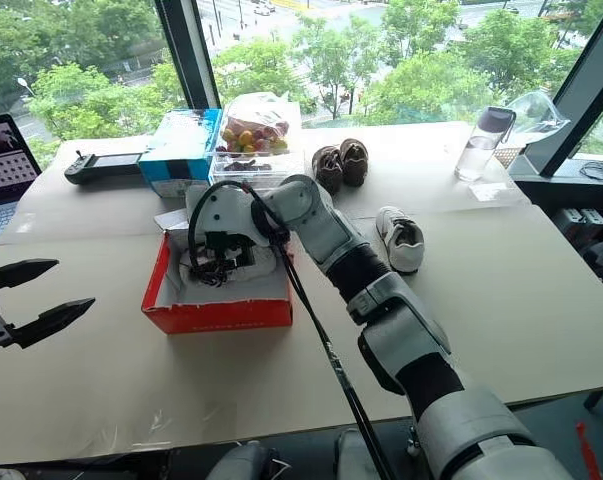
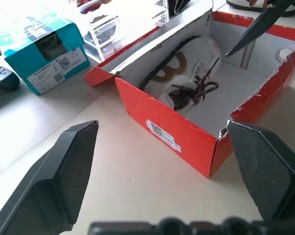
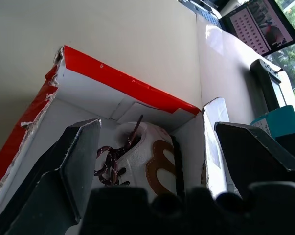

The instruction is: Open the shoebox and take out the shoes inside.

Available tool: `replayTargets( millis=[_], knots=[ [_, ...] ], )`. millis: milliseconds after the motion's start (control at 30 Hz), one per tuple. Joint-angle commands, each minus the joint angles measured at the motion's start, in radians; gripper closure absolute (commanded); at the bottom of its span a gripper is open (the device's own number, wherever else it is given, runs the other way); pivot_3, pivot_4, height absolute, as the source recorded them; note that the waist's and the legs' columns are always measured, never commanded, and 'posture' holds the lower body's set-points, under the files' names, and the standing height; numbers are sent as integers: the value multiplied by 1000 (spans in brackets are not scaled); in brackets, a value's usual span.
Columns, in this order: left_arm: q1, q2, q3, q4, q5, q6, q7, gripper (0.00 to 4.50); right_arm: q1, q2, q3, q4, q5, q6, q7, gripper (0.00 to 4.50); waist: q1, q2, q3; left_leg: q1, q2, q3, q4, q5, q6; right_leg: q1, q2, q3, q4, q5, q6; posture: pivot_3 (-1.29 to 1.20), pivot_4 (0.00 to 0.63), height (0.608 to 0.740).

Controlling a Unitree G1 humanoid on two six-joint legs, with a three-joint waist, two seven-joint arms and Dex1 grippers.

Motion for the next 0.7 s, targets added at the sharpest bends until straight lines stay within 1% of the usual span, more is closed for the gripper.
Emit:
replayTargets(
  millis=[33,200,233,400,500,533,633,700],
  knots=[
    [7,0,47,-26,-8,0,19,0,-49,44,62,169,-123,-143,-149,104,-6,0,0,0,0,0,0,0,-1,0,0,0,0,0,0,0,150,740],
    [5,8,32,-19,-2,-9,27,0,-66,107,106,316,-220,-231,-284,104,-19,0,0,0,0,0,-1,2,-3,0,1,0,2,0,0,0,150,740],
    [1,11,28,-16,-1,-10,28,0,-68,117,112,334,-237,-242,-310,104,-22,0,0,0,0,0,-1,3,-5,0,1,0,2,0,0,0,150,740],
    [-18,16,7,-7,3,-14,33,0,-68,148,133,392,-306,-273,-400,104,-23,0,0,2,1,0,-1,2,-5,0,2,1,2,0,-1,0,150,740],
    [-28,16,-9,-3,8,-19,35,0,-64,155,111,399,-290,-276,-371,930,-23,0,0,4,1,0,-2,-1,0,1,3,1,2,-1,-2,0,150,740],
    [-31,16,-13,-2,10,-20,36,0,-64,156,105,399,-286,-275,-367,1120,-23,0,0,5,1,0,-2,-1,0,2,3,2,2,-1,-2,0,150,740],
    [-38,16,-24,0,14,-23,38,0,-66,149,97,398,-290,-279,-370,2180,-23,0,0,6,2,0,-2,-1,0,2,4,2,2,-1,-3,0,150,740],
    [-46,16,-34,3,17,-24,40,0,-67,144,88,393,-291,-280,-373,2787,-23,0,0,6,2,0,-2,-1,-1,2,4,2,2,-1,-3,0,150,740]
  ],
)
